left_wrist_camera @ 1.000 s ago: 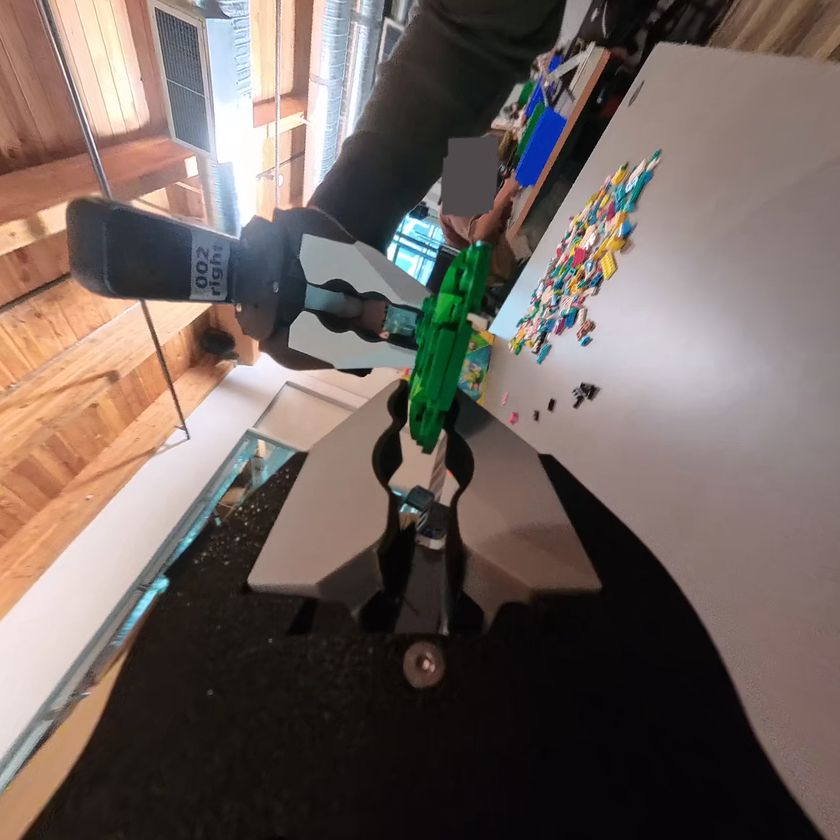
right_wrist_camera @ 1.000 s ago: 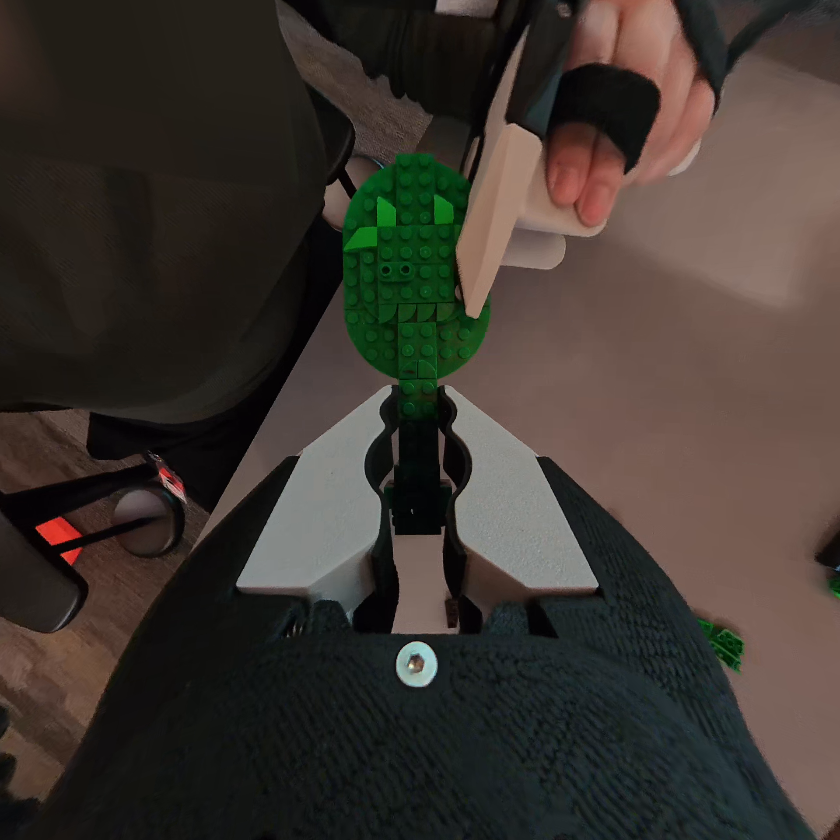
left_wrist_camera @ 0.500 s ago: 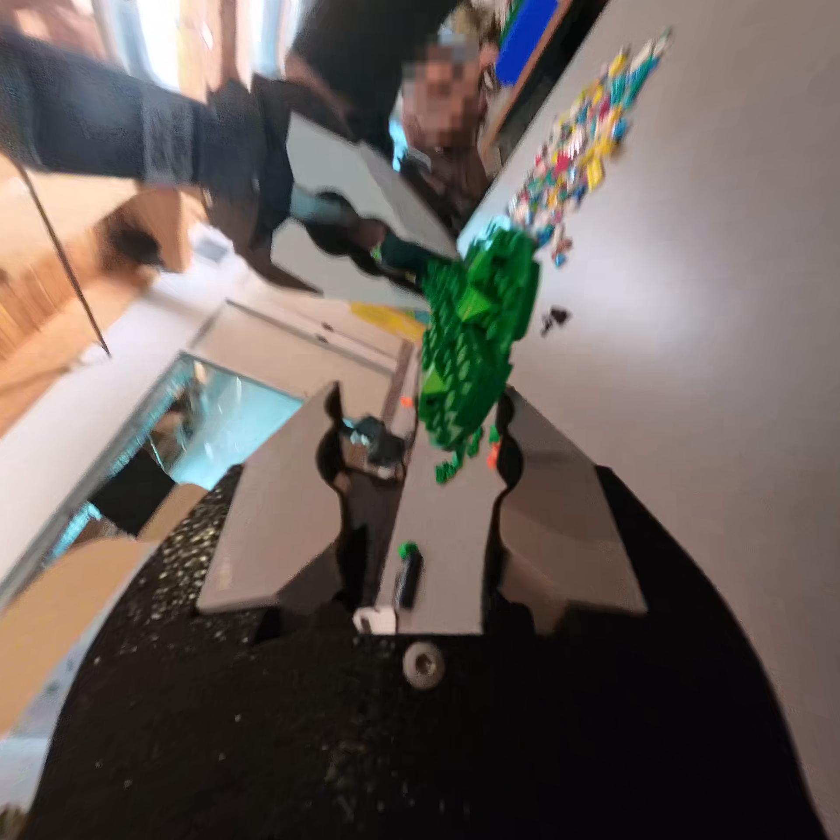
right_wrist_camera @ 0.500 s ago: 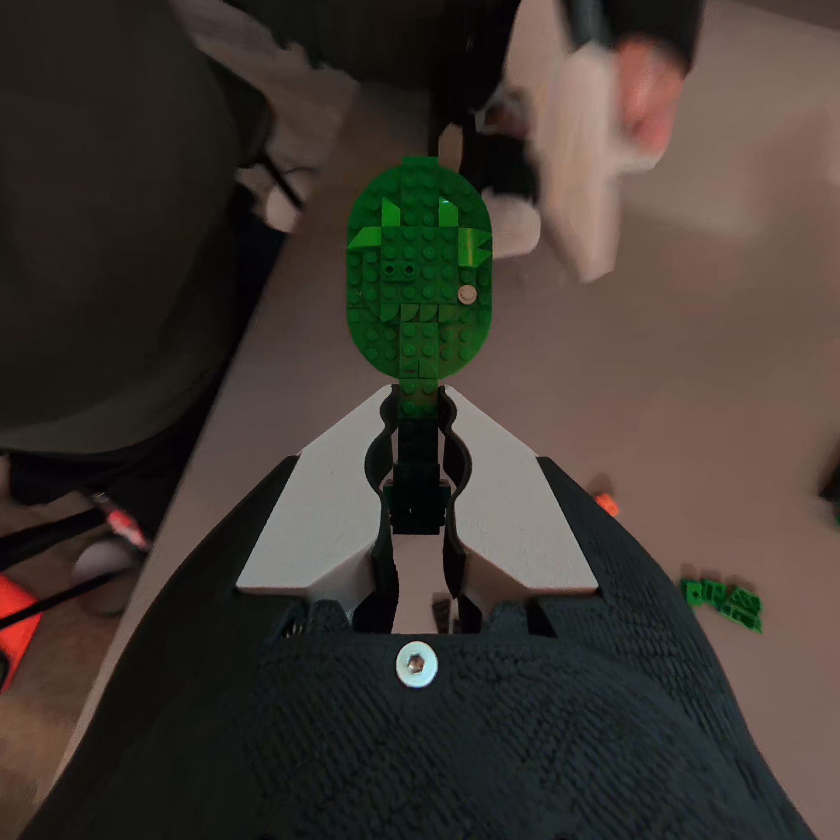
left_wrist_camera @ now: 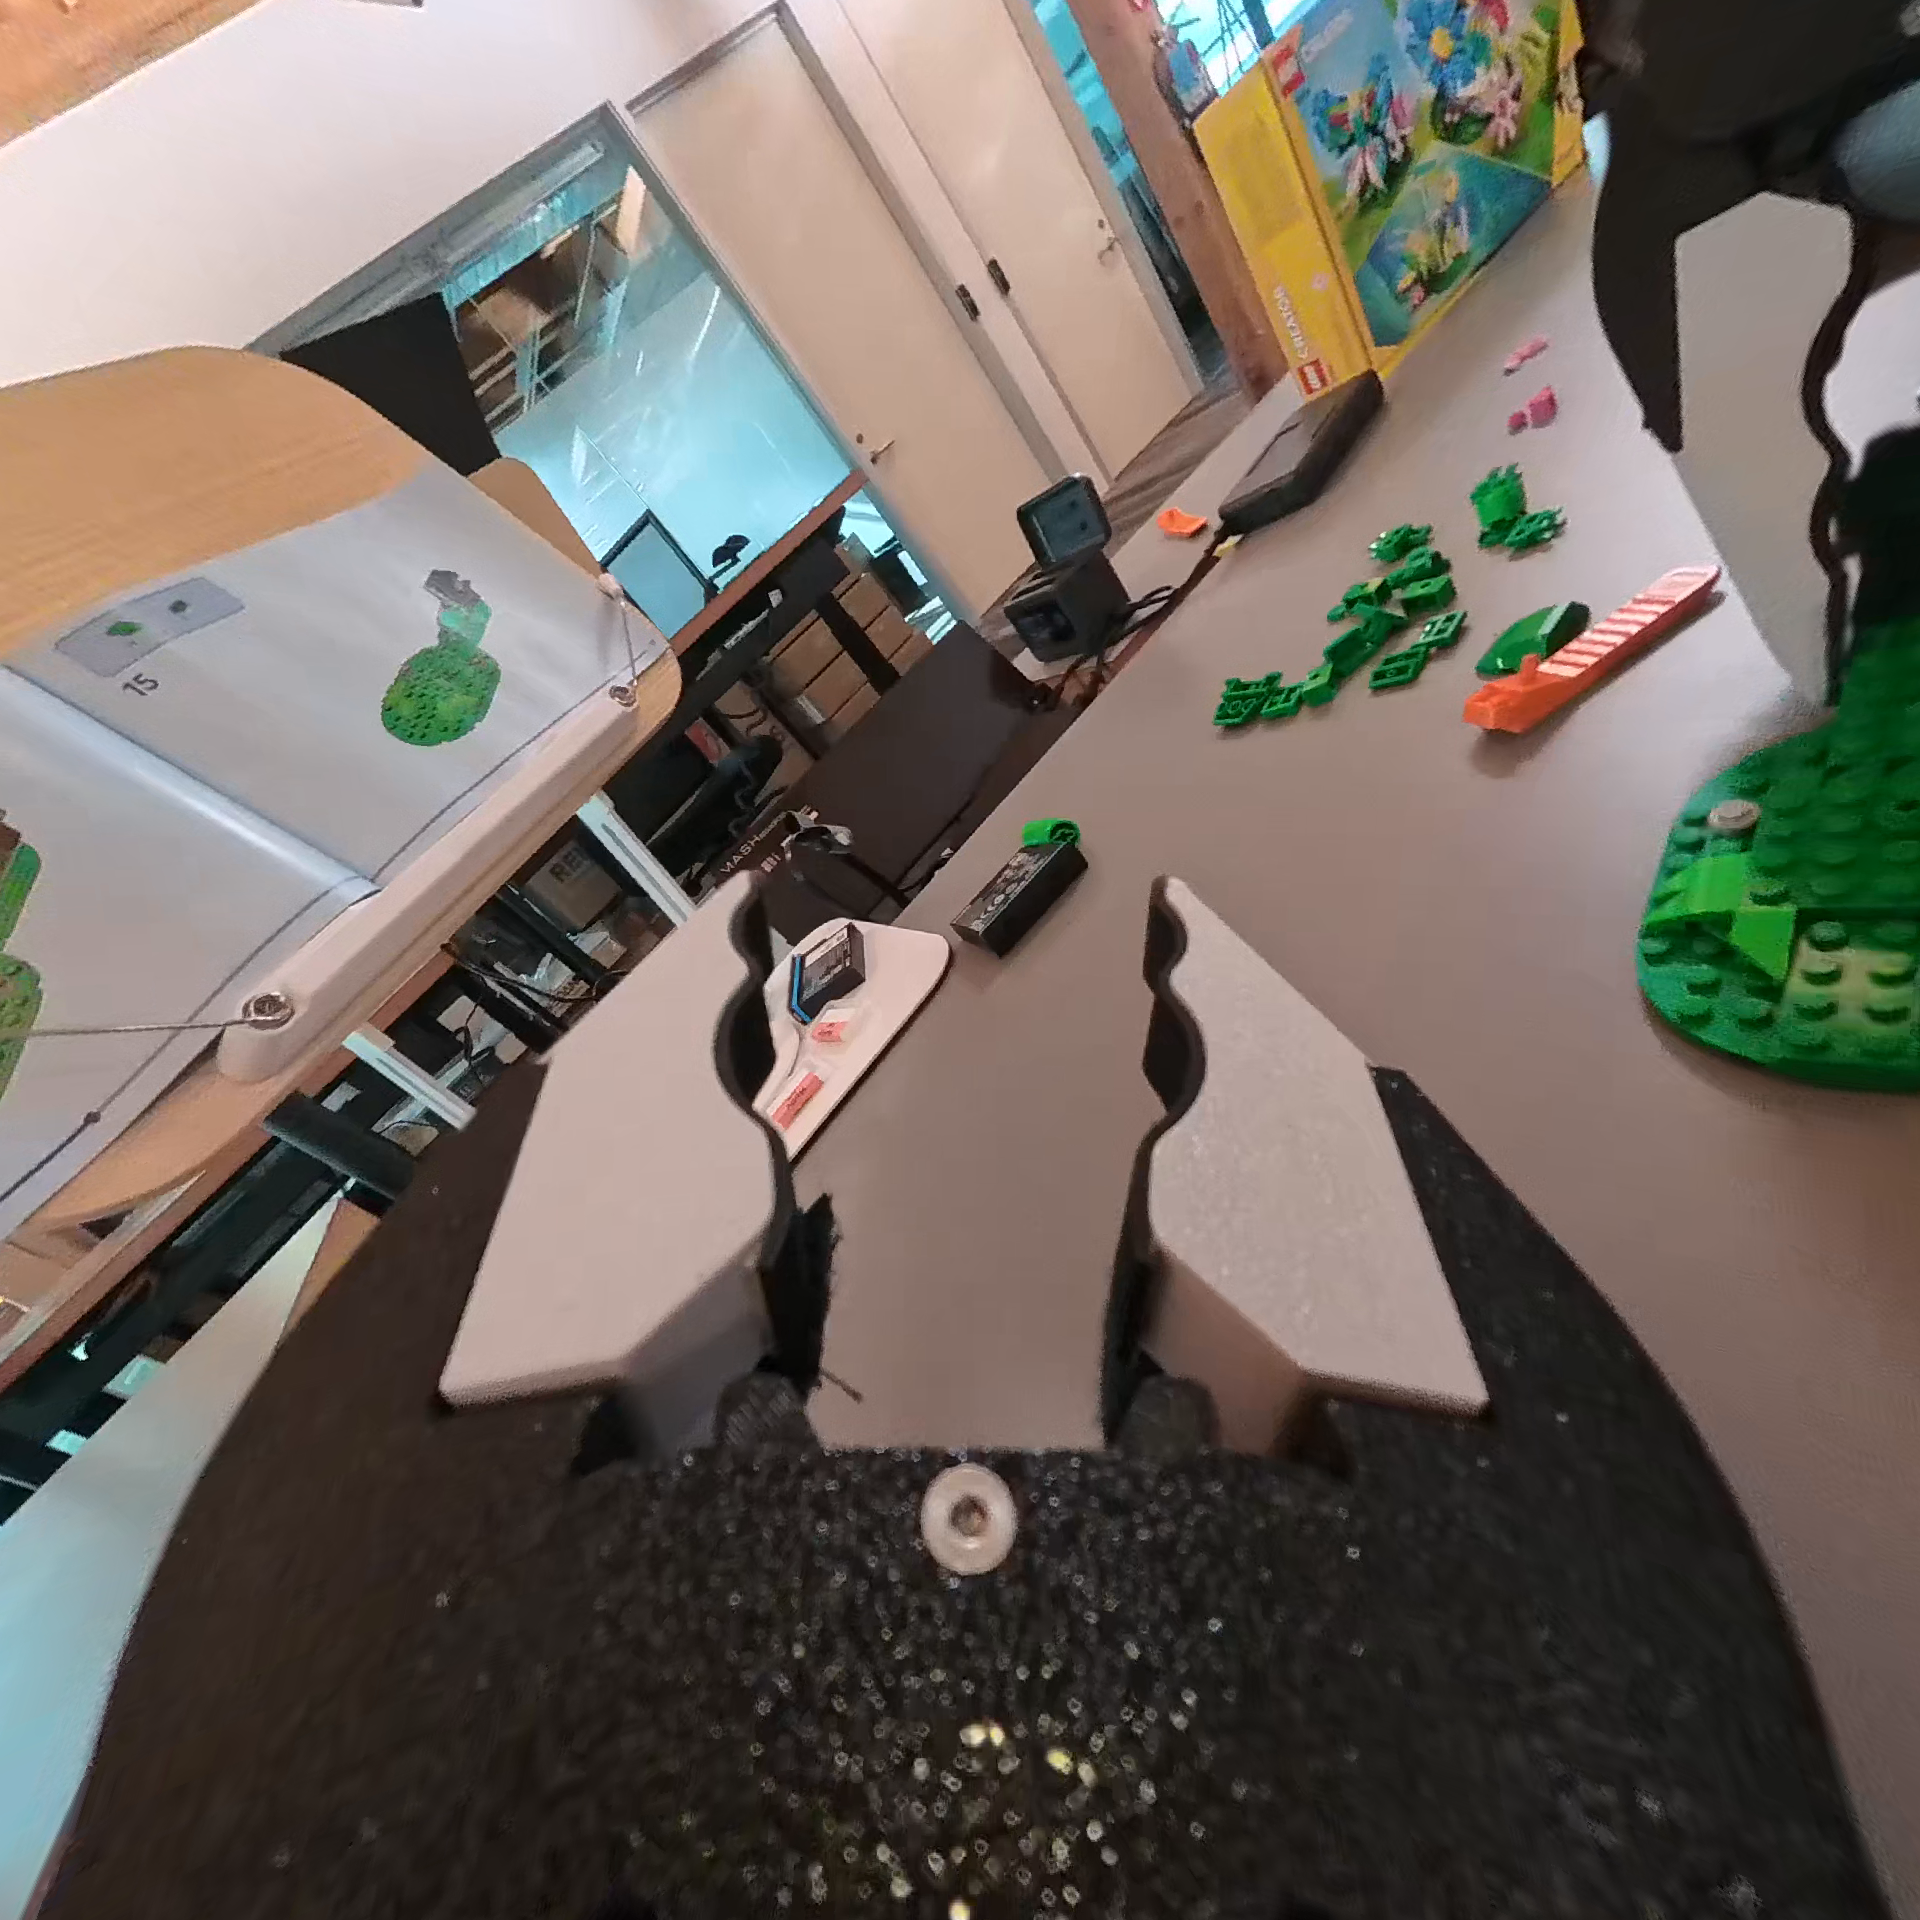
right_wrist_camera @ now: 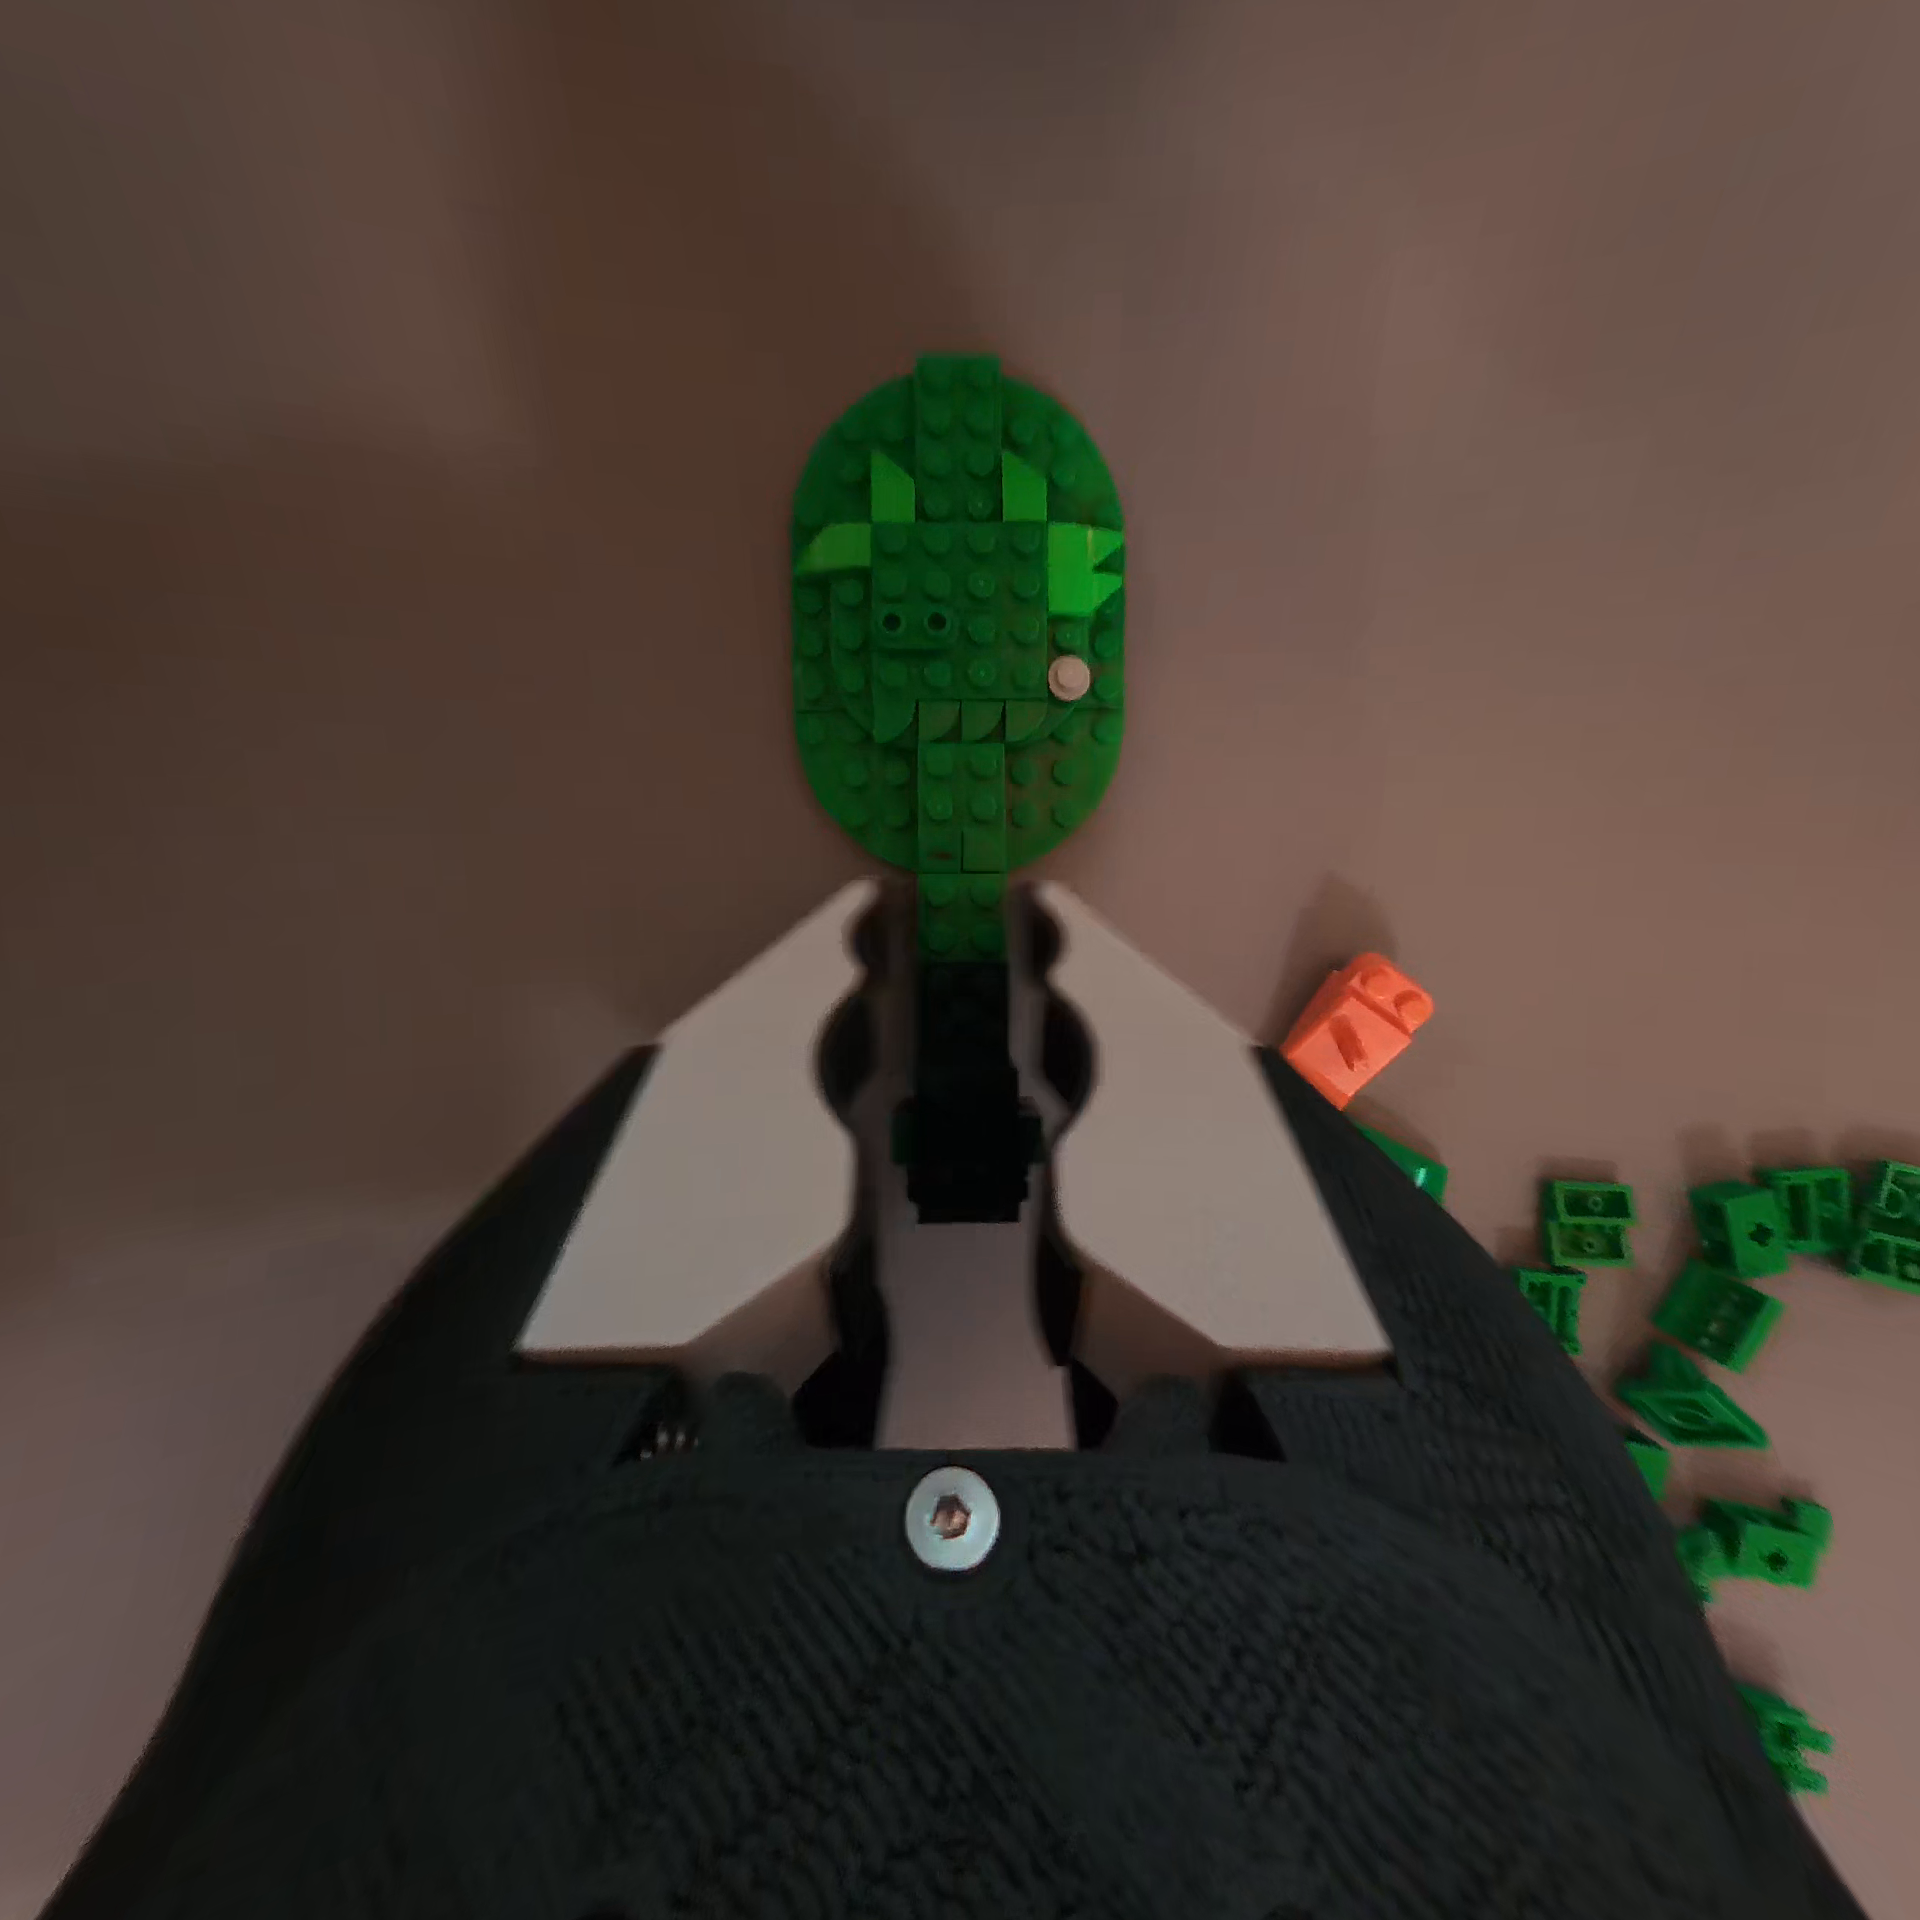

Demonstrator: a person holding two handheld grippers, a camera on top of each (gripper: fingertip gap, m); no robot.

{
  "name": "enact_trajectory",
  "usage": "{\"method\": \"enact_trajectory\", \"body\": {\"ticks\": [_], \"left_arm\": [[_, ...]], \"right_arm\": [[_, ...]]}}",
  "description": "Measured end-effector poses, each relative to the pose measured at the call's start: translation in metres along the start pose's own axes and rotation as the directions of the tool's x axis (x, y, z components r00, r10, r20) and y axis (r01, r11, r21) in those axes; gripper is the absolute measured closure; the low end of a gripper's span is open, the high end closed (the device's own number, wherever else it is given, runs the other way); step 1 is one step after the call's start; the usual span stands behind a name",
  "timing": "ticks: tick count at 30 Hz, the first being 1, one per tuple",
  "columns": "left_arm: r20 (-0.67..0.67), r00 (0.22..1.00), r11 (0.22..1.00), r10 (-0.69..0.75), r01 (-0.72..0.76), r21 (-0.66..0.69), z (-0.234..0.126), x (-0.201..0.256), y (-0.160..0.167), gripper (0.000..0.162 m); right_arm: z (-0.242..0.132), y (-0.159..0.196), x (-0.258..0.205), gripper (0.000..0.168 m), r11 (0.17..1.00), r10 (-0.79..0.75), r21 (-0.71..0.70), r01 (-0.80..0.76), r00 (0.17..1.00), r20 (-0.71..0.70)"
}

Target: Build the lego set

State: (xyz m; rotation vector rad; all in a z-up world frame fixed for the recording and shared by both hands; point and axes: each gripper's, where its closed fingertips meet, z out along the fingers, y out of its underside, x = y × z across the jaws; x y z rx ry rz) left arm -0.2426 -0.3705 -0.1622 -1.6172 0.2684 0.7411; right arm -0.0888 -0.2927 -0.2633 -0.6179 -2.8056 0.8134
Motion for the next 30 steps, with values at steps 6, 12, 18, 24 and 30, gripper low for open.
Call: {"method": "enact_trajectory", "body": {"ticks": [6, 12, 18, 24, 30], "left_arm": [[0.200, 0.980, 1.000, 0.003, 0.001, -0.023, -0.005, -0.023, -0.004, 0.100], [0.222, 0.975, 0.982, -0.019, -0.023, 0.186, -0.004, 0.015, -0.077, 0.110], [-0.145, 0.979, 0.926, -0.144, 0.185, 0.331, 0.033, 0.159, -0.163, 0.119], [-0.442, 0.873, 0.842, -0.206, 0.389, 0.374, 0.060, 0.270, -0.232, 0.118], [-0.483, 0.854, 0.801, -0.193, 0.421, 0.425, 0.102, 0.321, -0.275, 0.114]], "right_arm": [[-0.073, -0.021, -0.005, 0.109, 0.935, 0.003, 0.343, 0.092, 0.963, -0.269], [-0.274, 0.075, -0.018, 0.144, 0.753, 0.448, 0.457, 0.474, 0.140, -0.883], [-0.348, 0.183, -0.083, 0.146, 0.894, 0.418, 0.315, 0.319, -0.337, -0.844], [-0.418, 0.237, -0.109, 0.141, 0.932, 0.357, 0.252, 0.259, -0.551, -0.754], [-0.439, 0.342, -0.146, 0.131, 0.931, 0.312, 0.353, 0.089, -0.697, -0.646]]}}
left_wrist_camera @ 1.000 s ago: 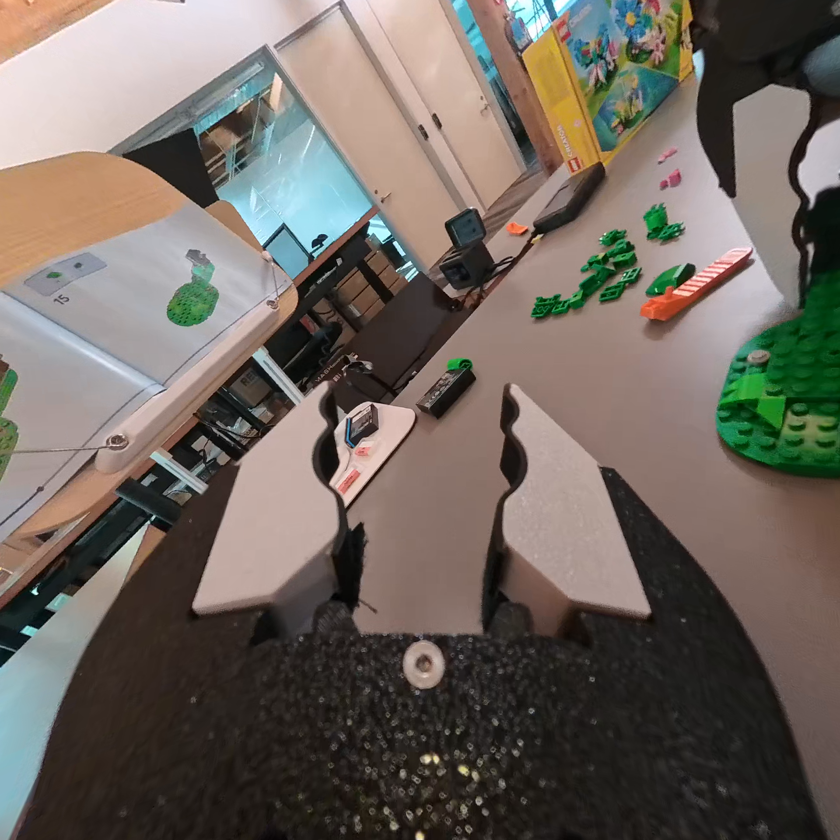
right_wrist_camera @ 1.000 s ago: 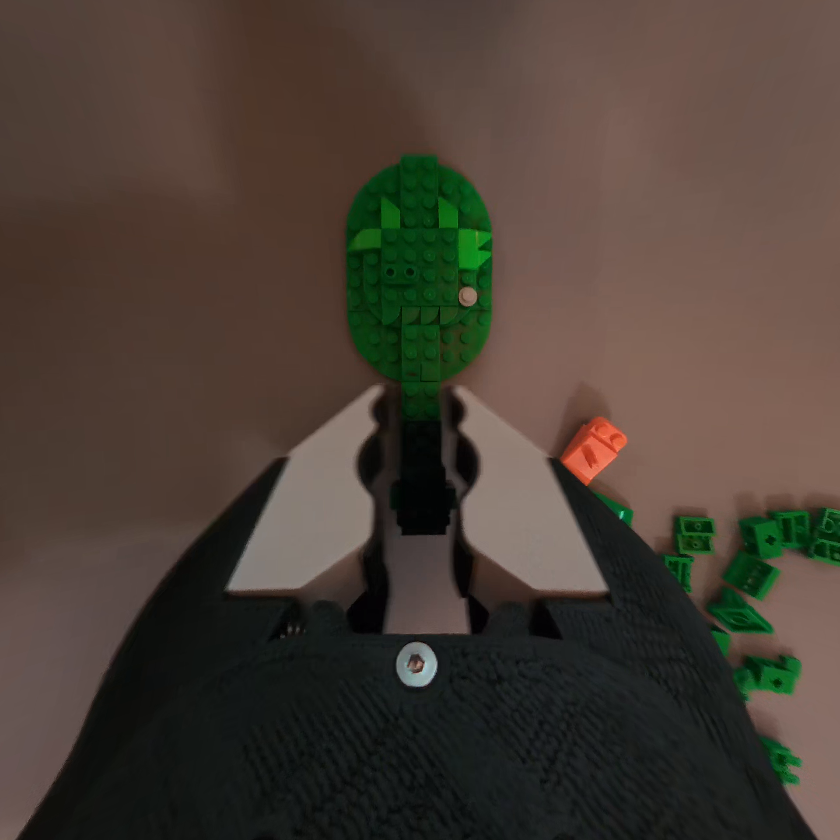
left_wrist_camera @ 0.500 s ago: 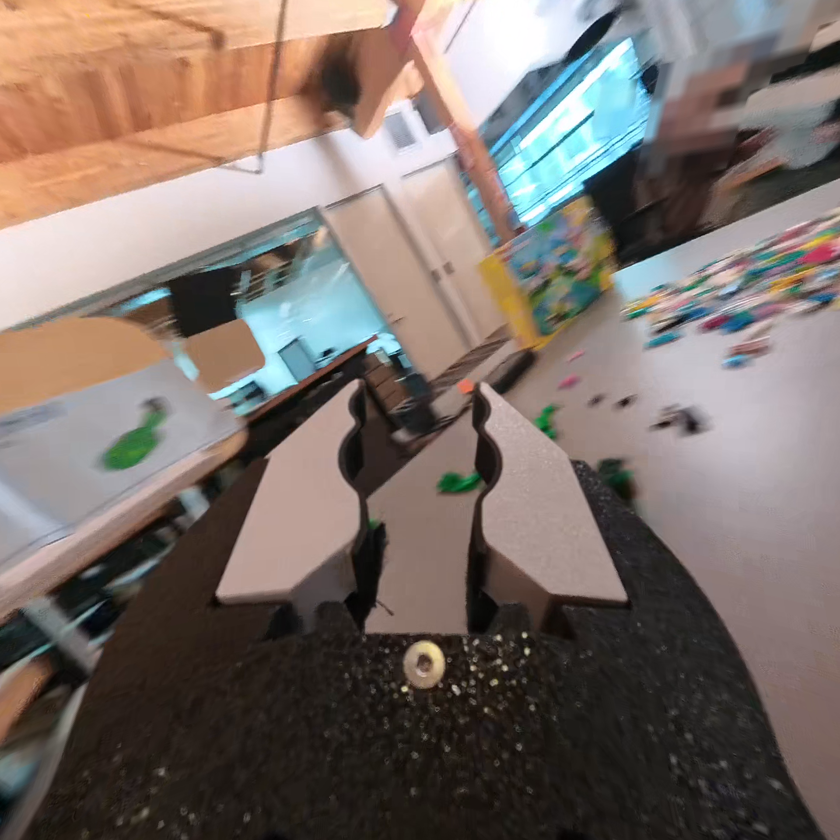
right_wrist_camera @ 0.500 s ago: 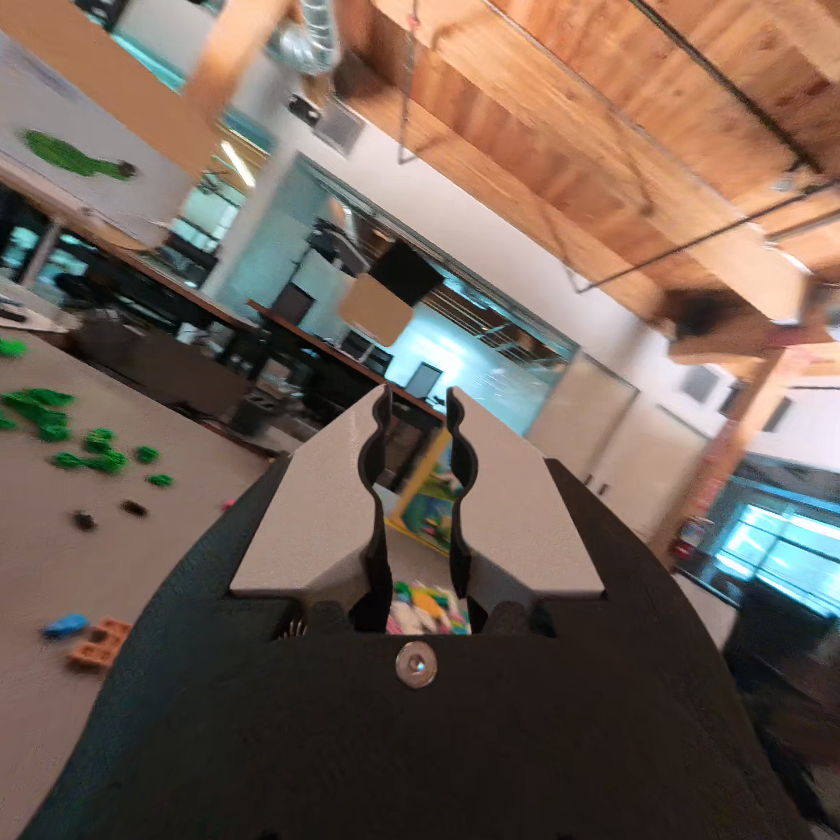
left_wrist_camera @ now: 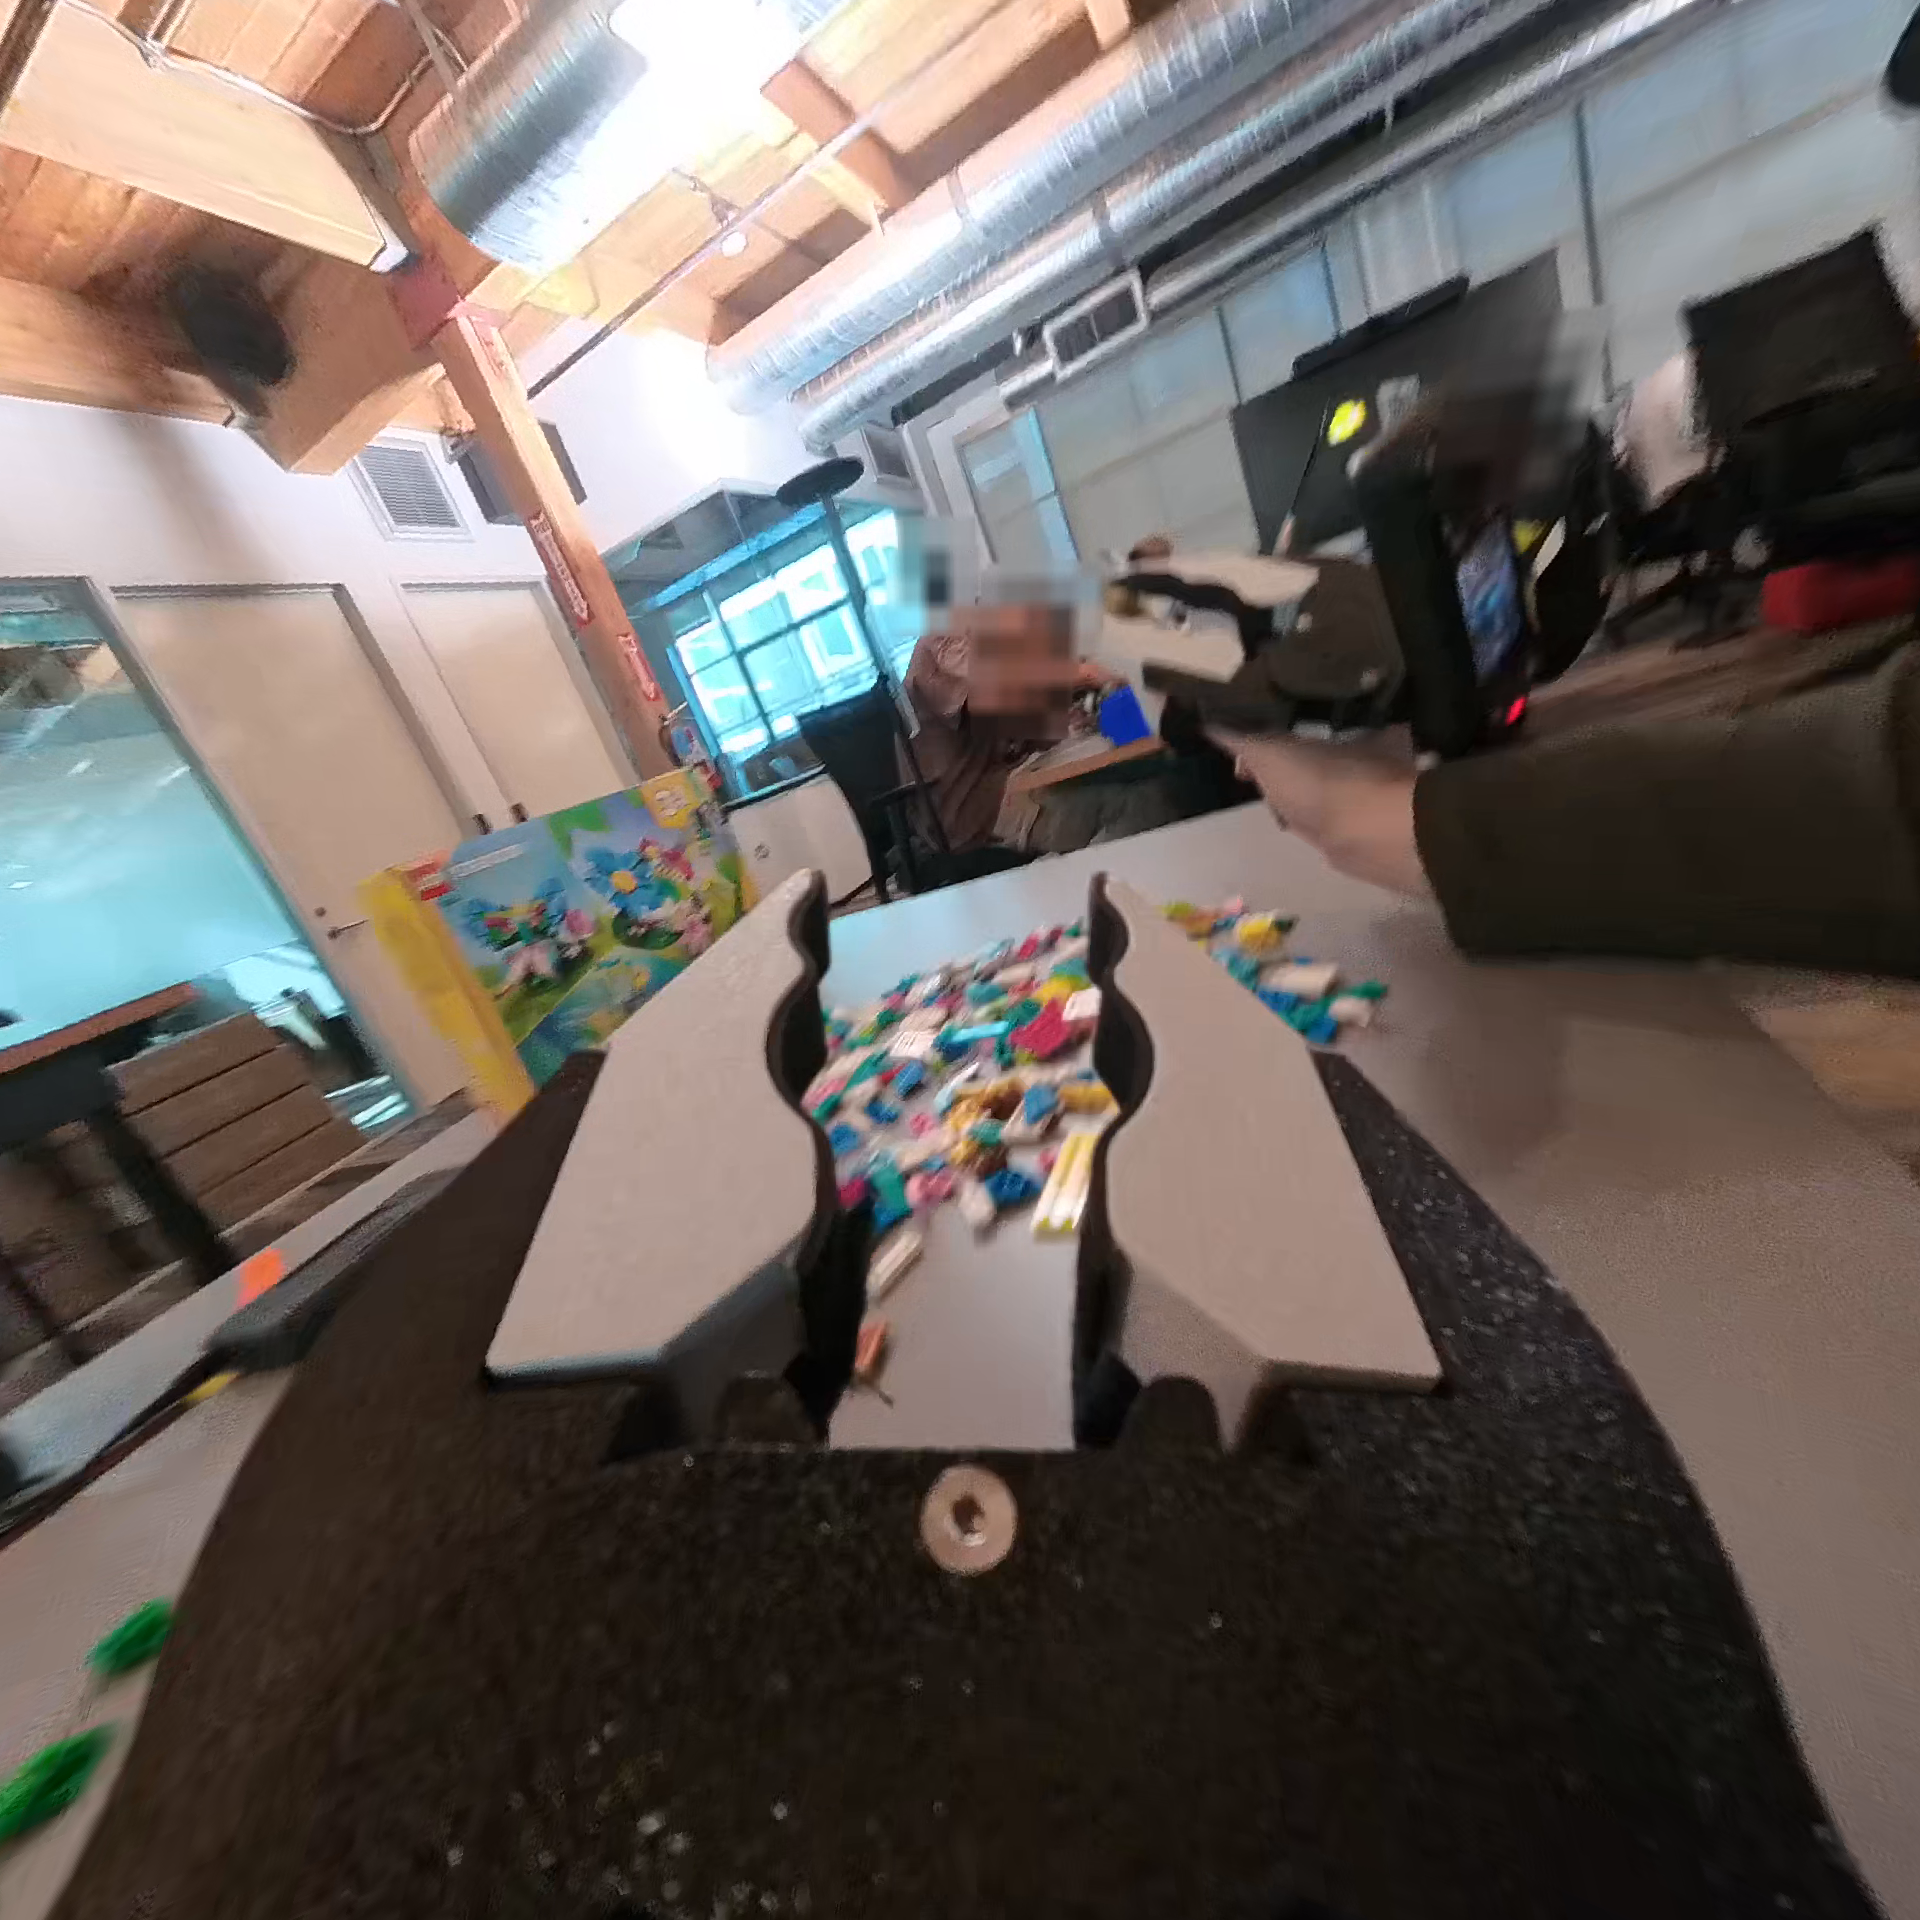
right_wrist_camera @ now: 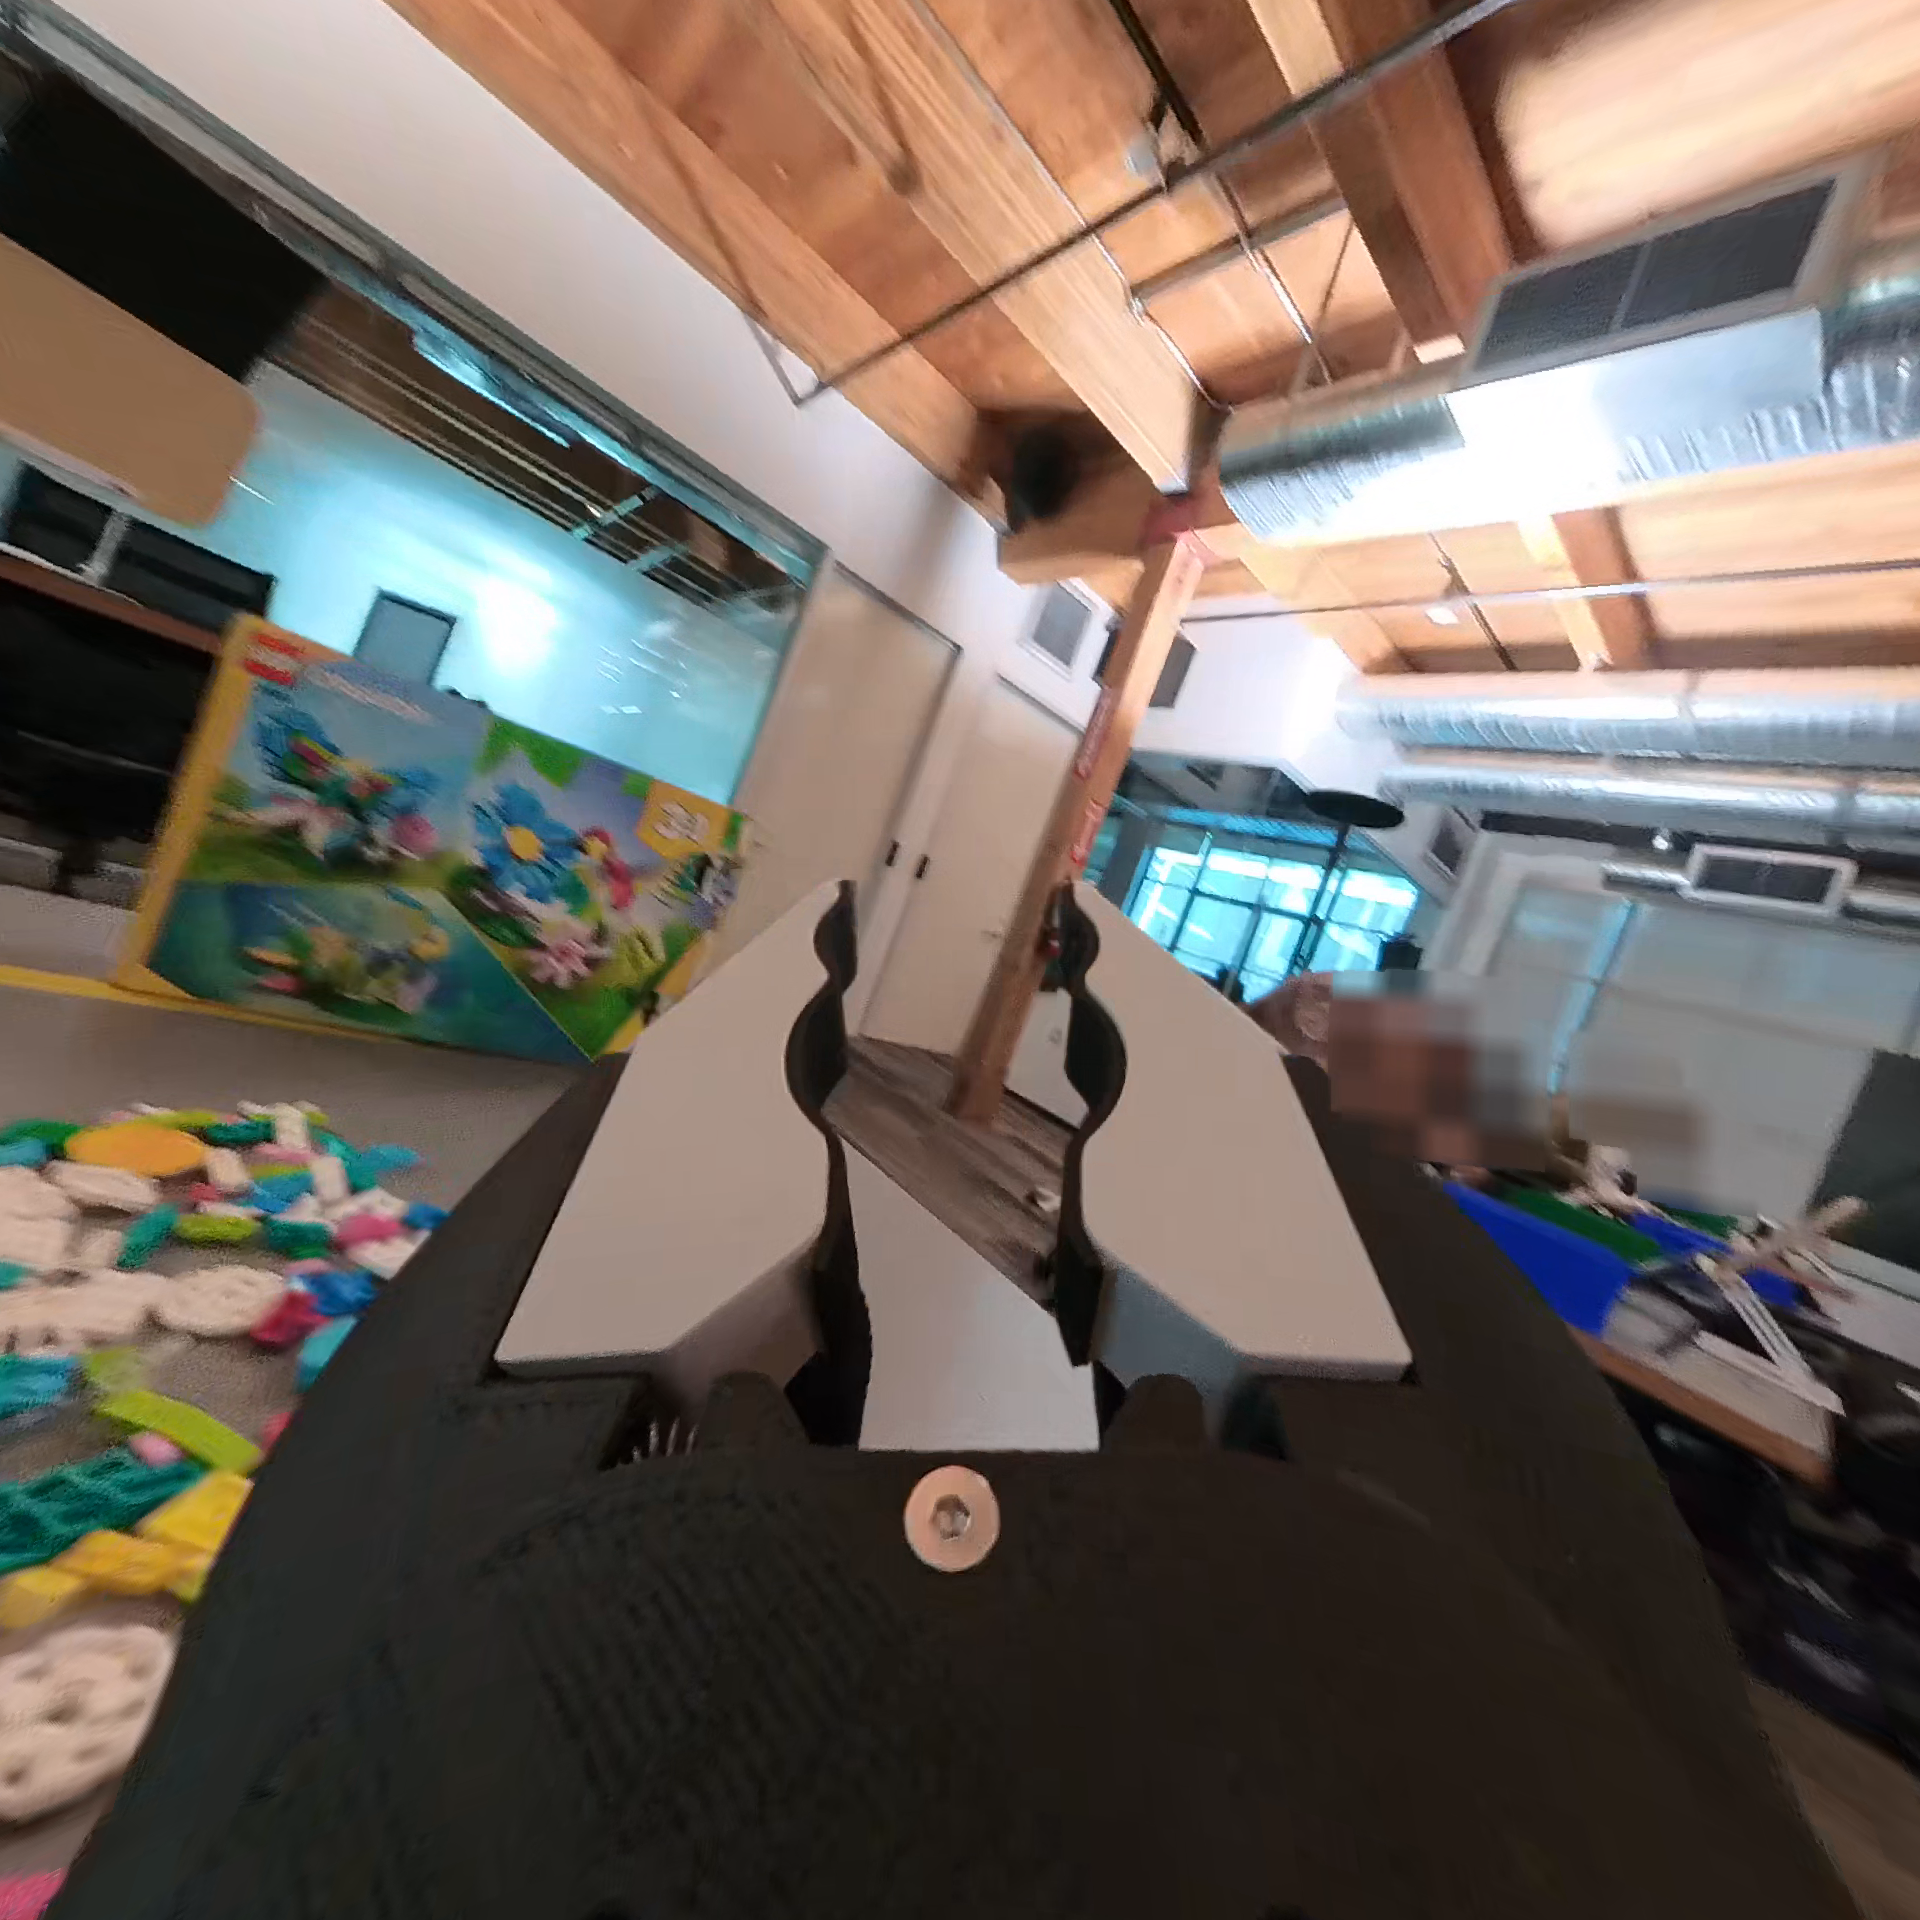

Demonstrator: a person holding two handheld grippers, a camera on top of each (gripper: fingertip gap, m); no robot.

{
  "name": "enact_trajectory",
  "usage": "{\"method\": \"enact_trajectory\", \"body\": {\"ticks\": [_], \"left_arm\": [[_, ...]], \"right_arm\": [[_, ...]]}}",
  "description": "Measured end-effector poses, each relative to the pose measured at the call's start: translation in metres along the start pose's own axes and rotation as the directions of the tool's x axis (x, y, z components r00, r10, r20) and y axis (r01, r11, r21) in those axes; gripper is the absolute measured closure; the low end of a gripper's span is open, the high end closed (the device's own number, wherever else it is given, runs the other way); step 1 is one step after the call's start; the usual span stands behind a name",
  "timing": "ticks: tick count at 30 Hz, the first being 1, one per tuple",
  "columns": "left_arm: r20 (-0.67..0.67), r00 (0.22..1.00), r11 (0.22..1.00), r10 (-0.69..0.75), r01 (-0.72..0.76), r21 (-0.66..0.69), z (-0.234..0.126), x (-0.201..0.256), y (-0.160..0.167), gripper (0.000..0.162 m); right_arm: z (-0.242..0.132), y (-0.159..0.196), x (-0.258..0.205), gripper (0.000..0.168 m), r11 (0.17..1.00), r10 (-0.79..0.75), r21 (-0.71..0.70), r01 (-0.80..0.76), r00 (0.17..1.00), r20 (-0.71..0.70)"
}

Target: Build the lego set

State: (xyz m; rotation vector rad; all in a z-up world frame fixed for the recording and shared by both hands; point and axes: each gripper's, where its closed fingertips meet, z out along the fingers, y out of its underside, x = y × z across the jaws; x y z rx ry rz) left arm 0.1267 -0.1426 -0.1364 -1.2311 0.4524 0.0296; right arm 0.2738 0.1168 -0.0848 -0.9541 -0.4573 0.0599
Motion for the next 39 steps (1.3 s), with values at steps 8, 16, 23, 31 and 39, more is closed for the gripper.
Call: {"method": "enact_trajectory", "body": {"ticks": [8, 16, 23, 31, 39], "left_arm": [[-0.212, 0.962, 0.949, -0.174, 0.222, 0.224, 0.106, 0.071, -0.025, 0.094], [-0.103, 0.994, 0.973, -0.026, 0.049, 0.227, 0.146, 0.058, -0.008, 0.107], [0.174, 0.973, 0.975, -0.153, 0.120, 0.186, 0.126, -0.048, 0.017, 0.114], [0.162, 0.977, 0.978, -0.139, 0.109, 0.179, 0.127, -0.043, 0.017, 0.119], [0.115, 0.992, 0.987, -0.055, 0.037, 0.155, 0.137, -0.023, 0.019, 0.121]], "right_arm": [[-0.003, 0.028, 0.011, 0.112, 0.996, 0.082, -0.021, -0.082, 0.997, 0.012], [-0.009, 0.046, -0.011, 0.132, 0.977, 0.085, -0.210, -0.042, 0.975, 0.204], [-0.022, 0.071, -0.032, 0.142, 0.885, 0.245, -0.462, -0.062, 0.905, 0.348], [-0.067, 0.121, -0.030, 0.151, 0.734, 0.346, -0.675, 0.080, 0.811, 0.472], [-0.064, 0.118, -0.026, 0.154, 0.638, 0.525, -0.758, -0.131, 0.794, 0.305]]}}
